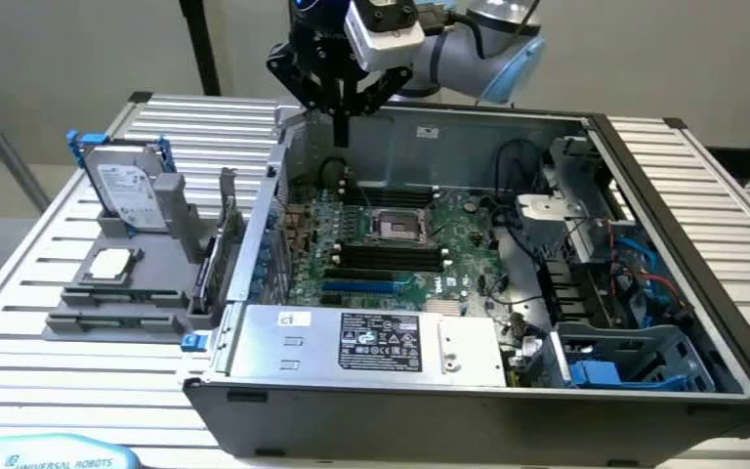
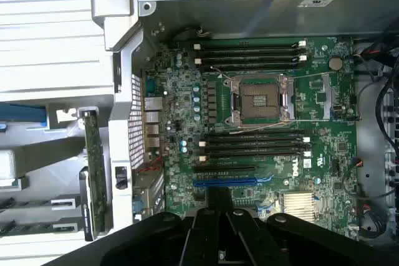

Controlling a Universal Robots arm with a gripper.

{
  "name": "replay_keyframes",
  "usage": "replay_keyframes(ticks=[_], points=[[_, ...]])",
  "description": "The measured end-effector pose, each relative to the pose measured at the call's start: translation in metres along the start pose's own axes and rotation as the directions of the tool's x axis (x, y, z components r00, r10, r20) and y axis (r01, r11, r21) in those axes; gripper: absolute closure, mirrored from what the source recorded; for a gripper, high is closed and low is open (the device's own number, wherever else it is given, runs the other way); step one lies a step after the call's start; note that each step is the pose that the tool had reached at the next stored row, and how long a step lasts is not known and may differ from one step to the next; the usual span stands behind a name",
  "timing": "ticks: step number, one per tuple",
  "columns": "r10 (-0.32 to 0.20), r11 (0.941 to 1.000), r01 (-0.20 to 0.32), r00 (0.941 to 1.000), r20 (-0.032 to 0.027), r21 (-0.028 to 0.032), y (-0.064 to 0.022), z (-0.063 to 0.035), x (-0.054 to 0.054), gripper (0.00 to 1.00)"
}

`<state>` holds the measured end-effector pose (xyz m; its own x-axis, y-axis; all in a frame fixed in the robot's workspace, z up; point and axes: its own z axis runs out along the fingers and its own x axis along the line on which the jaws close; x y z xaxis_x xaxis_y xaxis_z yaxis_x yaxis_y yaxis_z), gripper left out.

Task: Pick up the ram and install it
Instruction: 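Reach for the ram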

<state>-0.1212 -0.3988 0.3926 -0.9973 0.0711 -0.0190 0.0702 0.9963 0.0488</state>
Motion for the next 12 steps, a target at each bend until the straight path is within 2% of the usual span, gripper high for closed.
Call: replay_keyframes(ticks=[12], points=[[0.000, 1.0000, 0.000, 1.0000, 0.0000, 0.0000, 0.0000, 0.0000, 0.0000, 0.89]])
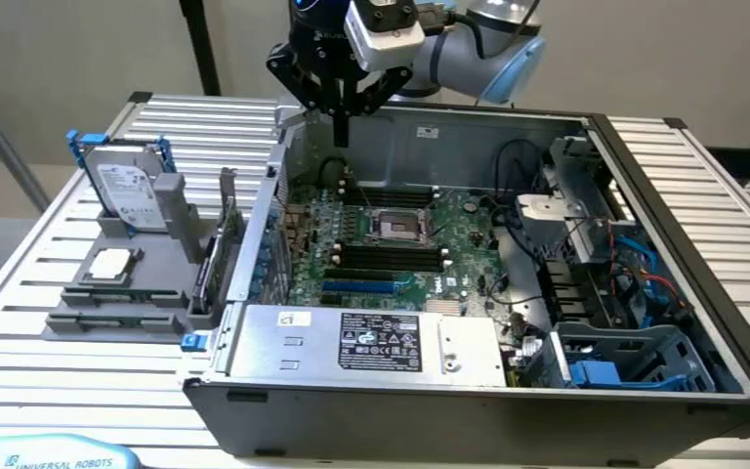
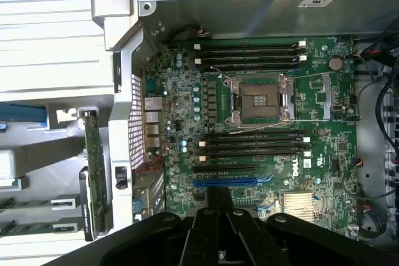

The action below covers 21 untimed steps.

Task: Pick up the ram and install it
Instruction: 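Reach for the ram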

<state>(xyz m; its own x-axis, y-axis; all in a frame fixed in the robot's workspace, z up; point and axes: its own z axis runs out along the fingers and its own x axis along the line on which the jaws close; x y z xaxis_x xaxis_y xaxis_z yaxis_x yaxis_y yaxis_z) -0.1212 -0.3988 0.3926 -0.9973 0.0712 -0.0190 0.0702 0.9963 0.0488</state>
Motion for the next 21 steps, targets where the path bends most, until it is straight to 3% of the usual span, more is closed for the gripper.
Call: replay_keyframes(ticks=[3, 21], points=[[0.000, 1.0000, 0.000, 1.0000, -0.0003, 0.0003, -0.0012, -0.0004, 0.006, 0.89], [0.000, 1.0000, 0.000, 1.0000, 0.0000, -0.0005, -0.0227, -0.0023, 0.086, 0.89]])
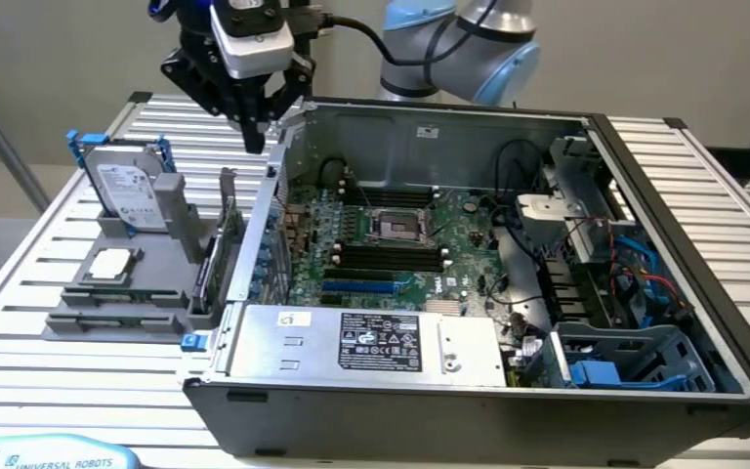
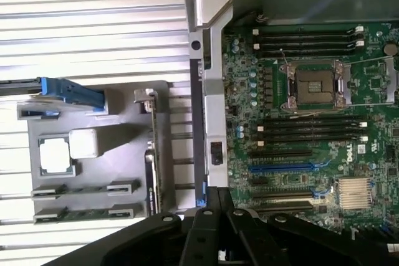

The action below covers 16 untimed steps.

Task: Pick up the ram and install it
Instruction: 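Reach for the ram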

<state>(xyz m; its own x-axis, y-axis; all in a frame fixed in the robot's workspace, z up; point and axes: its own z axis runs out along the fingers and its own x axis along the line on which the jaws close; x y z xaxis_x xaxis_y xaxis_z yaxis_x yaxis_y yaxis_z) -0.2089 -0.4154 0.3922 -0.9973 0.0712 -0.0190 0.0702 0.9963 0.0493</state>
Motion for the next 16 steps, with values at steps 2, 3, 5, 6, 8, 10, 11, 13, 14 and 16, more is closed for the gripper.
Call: replay_keyframes(ticks=[2, 3, 5, 6, 8, 10, 11, 13, 14, 16], points=[[0.000, 1.0000, 0.000, 1.0000, 0.0000, 0.0000, -0.0025, 0.0001, 0.009, 0.89], [0.000, 1.0000, 0.000, 1.0000, 0.0001, 0.0000, -0.0038, 0.0001, 0.013, 0.89], [0.000, 1.0000, 0.000, 1.0000, 0.0000, 0.0001, -0.0064, 0.0004, 0.022, 0.89], [0.000, 1.0000, 0.000, 1.0000, 0.0000, 0.0001, -0.0077, 0.0005, 0.027, 0.89], [0.000, 1.0000, 0.000, 1.0000, 0.0000, 0.0000, -0.0103, 0.0010, 0.036, 0.89], [0.000, 1.0000, 0.000, 1.0000, 0.0000, 0.0000, -0.0130, 0.0016, 0.045, 0.89], [0.000, 1.0000, 0.000, 1.0000, 0.0000, 0.0000, -0.0143, 0.0019, 0.049, 0.89], [0.000, 1.0000, 0.000, 1.0000, 0.0000, 0.0000, -0.0169, 0.0027, 0.058, 0.89], [0.000, 1.0000, 0.000, 1.0000, 0.0000, 0.0001, -0.0182, 0.0033, 0.063, 0.89], [0.000, 1.0000, 0.000, 1.0000, 0.0000, 0.0000, -0.0207, 0.0046, 0.072, 0.89]])
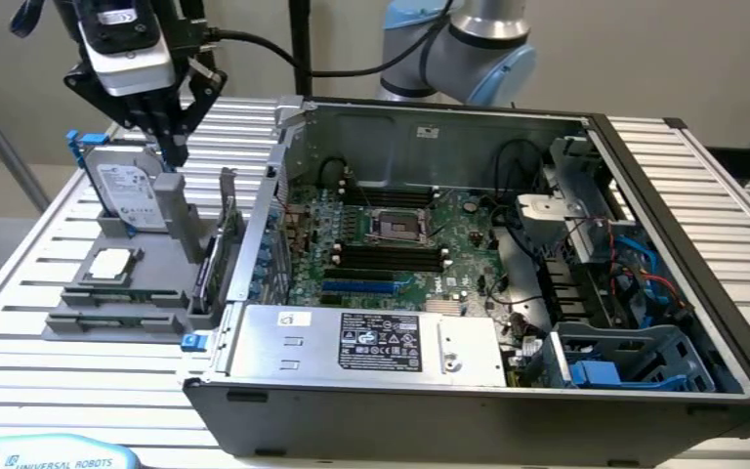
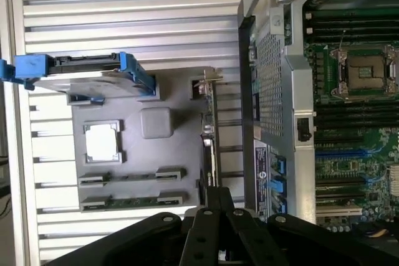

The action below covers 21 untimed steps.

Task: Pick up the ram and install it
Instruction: 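Reach for the ram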

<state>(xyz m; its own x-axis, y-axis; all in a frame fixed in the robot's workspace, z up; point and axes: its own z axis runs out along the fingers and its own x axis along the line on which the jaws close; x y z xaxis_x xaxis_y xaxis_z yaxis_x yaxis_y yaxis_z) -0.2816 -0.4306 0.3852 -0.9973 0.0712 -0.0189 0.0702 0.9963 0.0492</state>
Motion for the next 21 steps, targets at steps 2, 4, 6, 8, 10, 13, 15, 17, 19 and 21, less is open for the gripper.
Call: replay_keyframes(ticks=[2, 4, 6, 8, 10, 13, 15, 17, 19, 21], points=[[0.000, 1.0000, 0.000, 1.0000, 0.0000, -0.0001, -0.0023, 0.0017, 0.009, 0.89], [0.000, 1.0000, 0.000, 1.0000, 0.0000, 0.0000, -0.0045, 0.0036, 0.018, 0.89], [0.000, 1.0000, 0.000, 1.0000, 0.0000, 0.0000, -0.0068, 0.0057, 0.027, 0.89], [0.000, 1.0000, 0.000, 1.0000, 0.0000, 0.0000, -0.0089, 0.0080, 0.036, 0.89], [0.000, 1.0000, 0.000, 1.0000, 0.0000, 0.0000, -0.0110, 0.0106, 0.045, 0.89], [0.000, 1.0000, 0.000, 1.0000, 0.0000, 0.0000, -0.0137, 0.0150, 0.058, 0.89], [0.000, 1.0000, 0.000, 1.0000, 0.0001, -0.0001, -0.0156, 0.0184, 0.068, 0.89], [0.000, 1.0000, 0.000, 1.0000, 0.0000, -0.0001, -0.0173, 0.0213, 0.076, 0.89], [0.000, 1.0000, 0.000, 1.0000, -0.0001, 0.0000, -0.0191, 0.0245, 0.086, 0.89], [0.000, 1.0000, 0.000, 1.0000, -0.0001, 0.0000, -0.0209, 0.0275, 0.095, 0.89]])
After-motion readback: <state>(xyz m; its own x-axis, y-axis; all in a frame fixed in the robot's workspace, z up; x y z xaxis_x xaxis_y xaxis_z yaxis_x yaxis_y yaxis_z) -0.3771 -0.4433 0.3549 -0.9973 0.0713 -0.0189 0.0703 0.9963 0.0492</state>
